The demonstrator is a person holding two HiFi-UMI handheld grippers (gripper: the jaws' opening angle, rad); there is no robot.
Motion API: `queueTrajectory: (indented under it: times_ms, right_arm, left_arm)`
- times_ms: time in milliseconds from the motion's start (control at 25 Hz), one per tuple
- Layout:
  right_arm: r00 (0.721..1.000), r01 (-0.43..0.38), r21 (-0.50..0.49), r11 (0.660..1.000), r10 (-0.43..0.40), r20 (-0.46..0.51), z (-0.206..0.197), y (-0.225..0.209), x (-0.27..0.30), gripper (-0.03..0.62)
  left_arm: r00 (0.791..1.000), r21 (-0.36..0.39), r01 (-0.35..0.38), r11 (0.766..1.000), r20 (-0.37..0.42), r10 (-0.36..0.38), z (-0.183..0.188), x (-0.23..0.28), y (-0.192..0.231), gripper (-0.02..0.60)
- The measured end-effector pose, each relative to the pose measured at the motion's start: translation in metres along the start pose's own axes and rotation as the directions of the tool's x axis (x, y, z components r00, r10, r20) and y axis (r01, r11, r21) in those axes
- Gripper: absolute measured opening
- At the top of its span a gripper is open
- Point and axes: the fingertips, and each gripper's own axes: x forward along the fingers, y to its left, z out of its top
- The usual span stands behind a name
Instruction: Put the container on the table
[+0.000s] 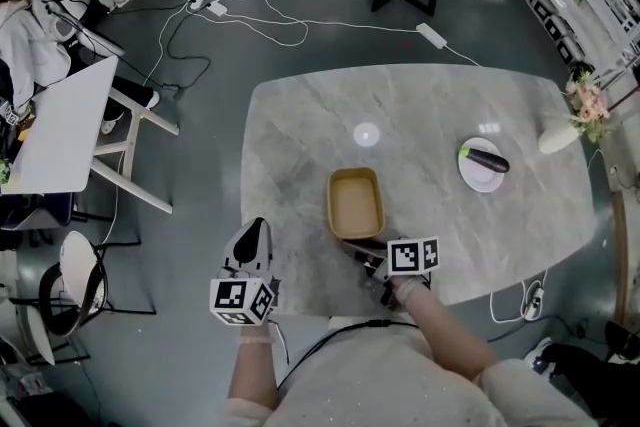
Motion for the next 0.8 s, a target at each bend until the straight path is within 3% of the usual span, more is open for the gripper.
queueTrajectory:
  times_ms: [280, 360, 480, 800]
  right_arm:
    - [1.000, 0.014, 0.062, 0.998, -0.015, 0.023, 0.008, -0.005, 0.005, 0.125]
    - [1.000, 0.024, 0.074, 0.997, -0.025, 0.012, 0.004, -0.007, 0.005, 0.059]
    - [1.000, 0.019, 0.079, 0.997, -0.019, 0.002, -0.001, -0.007, 0.004, 0.020]
    - [1.000, -0.004, 0.062, 0.998, 0.005, -0.007, -0.007, 0.000, 0.003, 0.008]
  left_arm:
    - [1.000, -0.004, -0.007, 1.000, -0.002, 0.007, -0.001, -0.005, 0.004, 0.011]
    - [1.000, -0.007, -0.014, 1.000, 0.000, 0.014, -0.001, -0.006, 0.006, 0.011]
    - [1.000, -0.007, -0.019, 1.000, 0.004, 0.019, -0.001, -0.007, 0.006, 0.011]
    - [1.000, -0.005, -0.006, 1.000, 0.003, 0.006, -0.002, -0.009, 0.002, 0.011]
